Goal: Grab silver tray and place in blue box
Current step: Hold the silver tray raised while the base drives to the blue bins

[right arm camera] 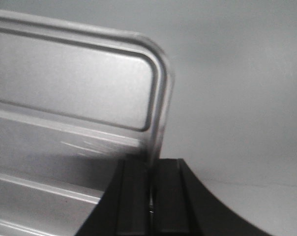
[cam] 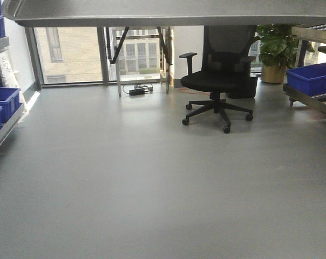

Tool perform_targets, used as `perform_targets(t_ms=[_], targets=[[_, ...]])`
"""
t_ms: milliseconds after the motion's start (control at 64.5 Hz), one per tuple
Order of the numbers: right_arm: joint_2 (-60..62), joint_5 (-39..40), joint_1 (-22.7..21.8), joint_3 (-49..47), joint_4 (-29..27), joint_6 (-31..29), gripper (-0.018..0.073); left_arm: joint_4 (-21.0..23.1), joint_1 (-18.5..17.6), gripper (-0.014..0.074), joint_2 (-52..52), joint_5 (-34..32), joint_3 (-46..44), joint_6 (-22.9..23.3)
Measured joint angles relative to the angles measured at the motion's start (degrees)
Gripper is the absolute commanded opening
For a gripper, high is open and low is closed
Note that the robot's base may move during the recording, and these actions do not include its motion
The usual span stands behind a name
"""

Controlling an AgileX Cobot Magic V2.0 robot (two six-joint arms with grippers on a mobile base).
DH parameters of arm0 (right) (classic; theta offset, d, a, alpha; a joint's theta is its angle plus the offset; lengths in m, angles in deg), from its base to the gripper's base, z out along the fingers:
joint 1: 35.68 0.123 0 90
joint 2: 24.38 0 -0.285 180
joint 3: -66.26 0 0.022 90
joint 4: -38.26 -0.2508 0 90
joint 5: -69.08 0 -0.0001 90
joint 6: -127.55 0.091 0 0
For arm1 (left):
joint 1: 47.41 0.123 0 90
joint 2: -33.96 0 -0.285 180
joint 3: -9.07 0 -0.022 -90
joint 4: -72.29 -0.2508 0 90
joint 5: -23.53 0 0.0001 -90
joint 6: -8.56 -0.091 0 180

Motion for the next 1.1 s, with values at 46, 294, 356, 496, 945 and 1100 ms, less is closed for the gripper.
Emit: perform_targets(t_ms=[46,294,356,496,945,1100], targets=[[0.00,0.00,0.00,0.00,0.00,0.00,0.0056,0.00,0.00,-0.0098,0.00,0.00,0.00,0.00],[0.00,0.00,0.00,0.00,0.00,0.00,0.0056,0.00,0.00,-0.0098,0.00,0.00,0.00,0.00],[0.00,0.00,0.00,0.00,0.00,0.00,0.0056,0.00,0.00,-0.0098,0.00,0.00,0.00,0.00],[0.00,0.00,0.00,0.00,0.00,0.00,0.0056,0.00,0.00,-0.0098,0.00,0.00,0.00,0.00],[0.00,0.00,0.00,0.00,0.00,-0.12,0.0056,0.00,0.00,-0.0098,0.00,0.00,0.00,0.00],[0.00,0.10,0.00,0.00,0.10,-0.12,0.0056,0.00,0.00,-0.0098,0.00,0.00,0.00,0.00]])
